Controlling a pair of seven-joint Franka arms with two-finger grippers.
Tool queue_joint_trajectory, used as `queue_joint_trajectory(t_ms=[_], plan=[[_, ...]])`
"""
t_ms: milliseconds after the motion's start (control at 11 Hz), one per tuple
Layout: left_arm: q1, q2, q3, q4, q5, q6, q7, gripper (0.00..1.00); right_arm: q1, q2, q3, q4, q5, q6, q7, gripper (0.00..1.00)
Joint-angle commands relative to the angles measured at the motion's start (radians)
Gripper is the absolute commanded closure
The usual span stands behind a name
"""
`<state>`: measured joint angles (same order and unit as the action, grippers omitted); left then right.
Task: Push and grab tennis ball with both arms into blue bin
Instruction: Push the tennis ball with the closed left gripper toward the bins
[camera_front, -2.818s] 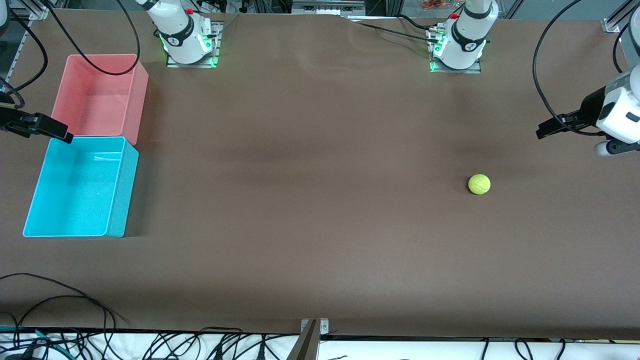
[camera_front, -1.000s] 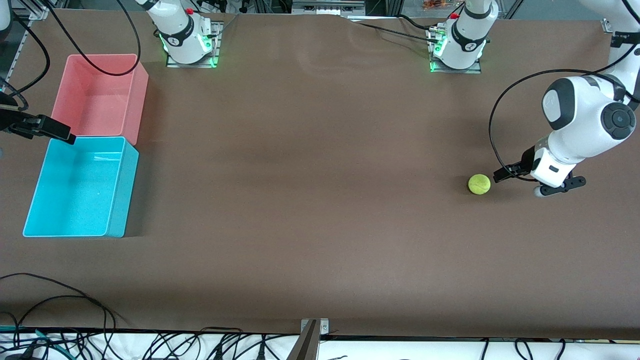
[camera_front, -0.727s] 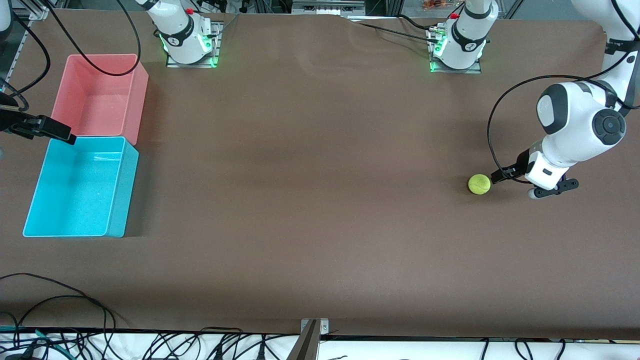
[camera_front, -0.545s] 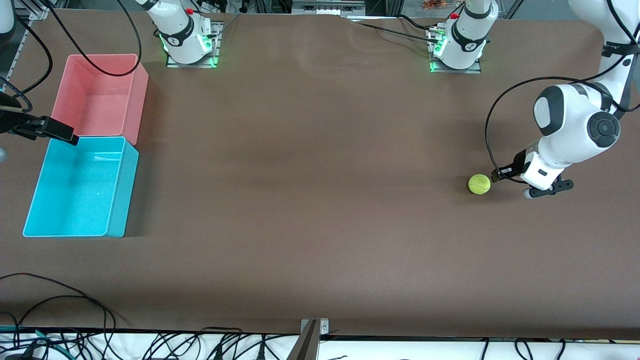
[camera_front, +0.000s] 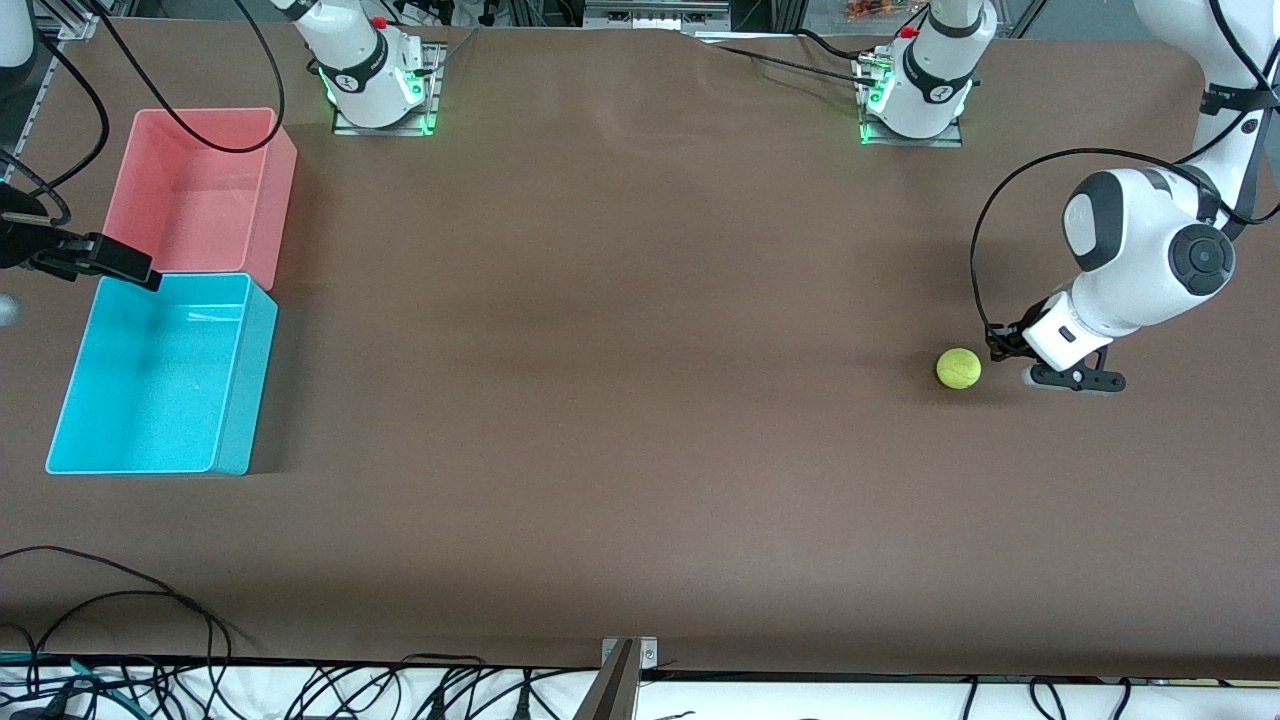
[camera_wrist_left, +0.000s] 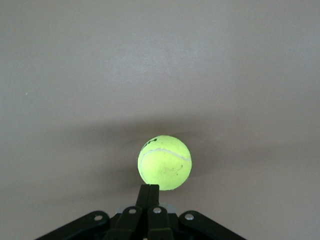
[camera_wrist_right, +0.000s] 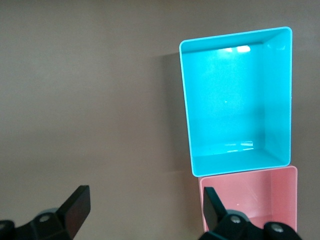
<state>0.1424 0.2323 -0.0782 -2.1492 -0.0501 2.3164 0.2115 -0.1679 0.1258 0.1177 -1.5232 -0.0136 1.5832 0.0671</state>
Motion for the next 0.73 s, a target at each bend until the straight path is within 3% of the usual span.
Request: queue_joint_trajectory(t_ms=[0, 182, 455, 636], plan=[[-0.006, -0.005, 0.006, -0.014, 0.068, 0.018, 0.348, 1.00, 0.002, 0.006, 0.000, 0.014, 0.009, -0.016, 0.005, 0.00], [-0.006, -0.005, 0.006, -0.015, 0.098, 0.023, 0.527, 1.00, 0.002, 0.011, 0.000, 0.015, 0.009, -0.016, 0.005, 0.00], [-0.003, 0.019, 0.020, -0.090, 0.096, 0.232, 0.780, 1.00, 0.002, 0.011, 0.000, 0.014, 0.010, -0.017, 0.007, 0.00], [-0.003, 0.025, 0.020, -0.092, 0.096, 0.258, 0.859, 1.00, 0.002, 0.011, 0.000, 0.014, 0.009, -0.016, 0.010, 0.00]])
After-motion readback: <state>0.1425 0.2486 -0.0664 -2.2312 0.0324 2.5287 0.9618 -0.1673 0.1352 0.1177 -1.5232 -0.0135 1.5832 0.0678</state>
